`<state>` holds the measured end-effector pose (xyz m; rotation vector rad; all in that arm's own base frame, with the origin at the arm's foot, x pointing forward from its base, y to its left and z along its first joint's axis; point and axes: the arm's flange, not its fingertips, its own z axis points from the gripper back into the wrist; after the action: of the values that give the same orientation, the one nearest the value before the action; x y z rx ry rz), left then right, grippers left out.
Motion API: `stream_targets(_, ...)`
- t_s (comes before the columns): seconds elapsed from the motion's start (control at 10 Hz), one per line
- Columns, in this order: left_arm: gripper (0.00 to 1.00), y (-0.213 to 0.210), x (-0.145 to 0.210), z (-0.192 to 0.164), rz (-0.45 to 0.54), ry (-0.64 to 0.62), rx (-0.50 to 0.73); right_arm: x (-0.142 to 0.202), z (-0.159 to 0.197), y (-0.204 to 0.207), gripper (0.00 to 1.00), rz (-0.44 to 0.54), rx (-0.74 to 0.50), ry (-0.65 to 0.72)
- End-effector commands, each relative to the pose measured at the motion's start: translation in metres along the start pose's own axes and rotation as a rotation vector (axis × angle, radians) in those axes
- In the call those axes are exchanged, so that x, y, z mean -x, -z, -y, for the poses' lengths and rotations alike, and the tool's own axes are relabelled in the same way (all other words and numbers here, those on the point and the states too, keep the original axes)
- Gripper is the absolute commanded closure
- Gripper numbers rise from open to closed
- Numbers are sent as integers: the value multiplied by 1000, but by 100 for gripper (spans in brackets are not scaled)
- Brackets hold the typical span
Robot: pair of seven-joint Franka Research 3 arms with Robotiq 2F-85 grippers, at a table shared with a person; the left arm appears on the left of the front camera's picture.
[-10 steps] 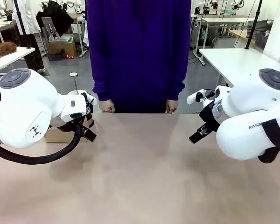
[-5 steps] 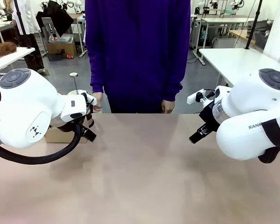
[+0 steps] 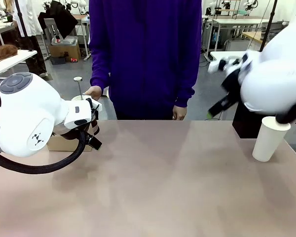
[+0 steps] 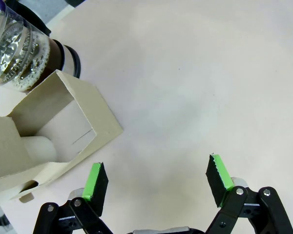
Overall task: Pour a drink into a cup and package it in a carrier.
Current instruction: Pick up the 600 ml Paper Cup and place it in the middle top area of the table.
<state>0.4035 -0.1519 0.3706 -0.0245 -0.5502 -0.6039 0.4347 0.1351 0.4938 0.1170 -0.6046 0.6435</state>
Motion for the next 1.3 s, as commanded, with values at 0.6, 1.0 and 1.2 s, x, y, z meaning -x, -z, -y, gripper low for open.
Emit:
stream_targets(0.6, 0, 0, 0, 0, 0, 0, 0, 65, 215, -88, 0, 387, -522, -297)
stream_targets(1.0, 0, 0, 0, 0, 0, 0, 0, 97, 220, -82, 0, 441, -505, -284)
stream_targets(1.2, 0, 0, 0, 0, 0, 0, 0, 97, 220, -82, 0, 441, -505, -284)
